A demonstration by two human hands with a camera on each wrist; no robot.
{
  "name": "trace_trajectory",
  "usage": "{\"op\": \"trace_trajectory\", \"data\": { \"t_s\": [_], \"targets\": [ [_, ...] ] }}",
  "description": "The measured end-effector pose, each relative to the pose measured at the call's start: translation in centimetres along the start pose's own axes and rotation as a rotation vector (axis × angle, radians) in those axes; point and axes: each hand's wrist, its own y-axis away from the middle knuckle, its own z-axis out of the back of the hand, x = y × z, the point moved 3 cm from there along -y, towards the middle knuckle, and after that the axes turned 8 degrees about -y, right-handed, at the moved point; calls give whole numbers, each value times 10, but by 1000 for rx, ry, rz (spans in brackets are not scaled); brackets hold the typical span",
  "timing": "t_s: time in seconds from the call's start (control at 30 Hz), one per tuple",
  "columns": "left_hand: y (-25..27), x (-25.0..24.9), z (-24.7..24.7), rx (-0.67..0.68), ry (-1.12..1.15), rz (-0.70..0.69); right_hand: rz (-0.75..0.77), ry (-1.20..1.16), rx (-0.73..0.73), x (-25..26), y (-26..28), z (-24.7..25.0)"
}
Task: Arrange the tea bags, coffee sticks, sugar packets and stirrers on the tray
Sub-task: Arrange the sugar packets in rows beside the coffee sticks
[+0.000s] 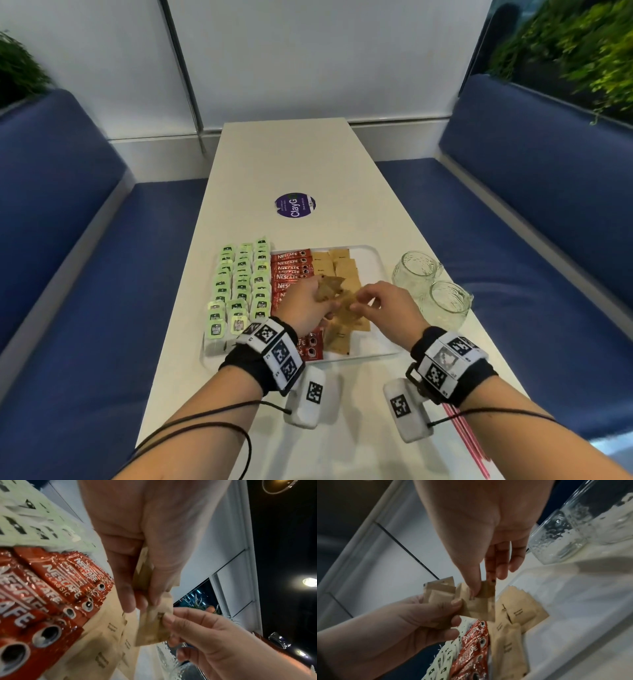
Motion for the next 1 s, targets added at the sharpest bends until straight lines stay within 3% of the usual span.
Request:
{"op": "trace_trajectory", "data": {
  "t_s": [0.17, 0.27, 0.47, 0.63, 0.83, 0.93, 1.0],
  "targets": [
    [-4, 9, -3, -42, -404, -52, -209, -46, -4, -39, 1, -1],
    [-4, 14, -9, 18, -591, -56, -354, -78, 113, -55, 1, -5],
    [-5, 5, -28, 161, -824, -75, -397, -12, 200, -53, -5, -6],
    [-5, 1, -33, 132, -864, -78, -376, 56, 233, -53, -4, -8],
    [-7, 2, -31, 74, -862, -6, -357, 24, 127, -52, -5, -12],
    [-10, 6, -29, 67, -780, 8, -356, 40, 114, -52, -7, -15],
    [-12, 9, -25, 52, -584, 47, -352, 39, 118, -52, -10, -18]
  ]
}}
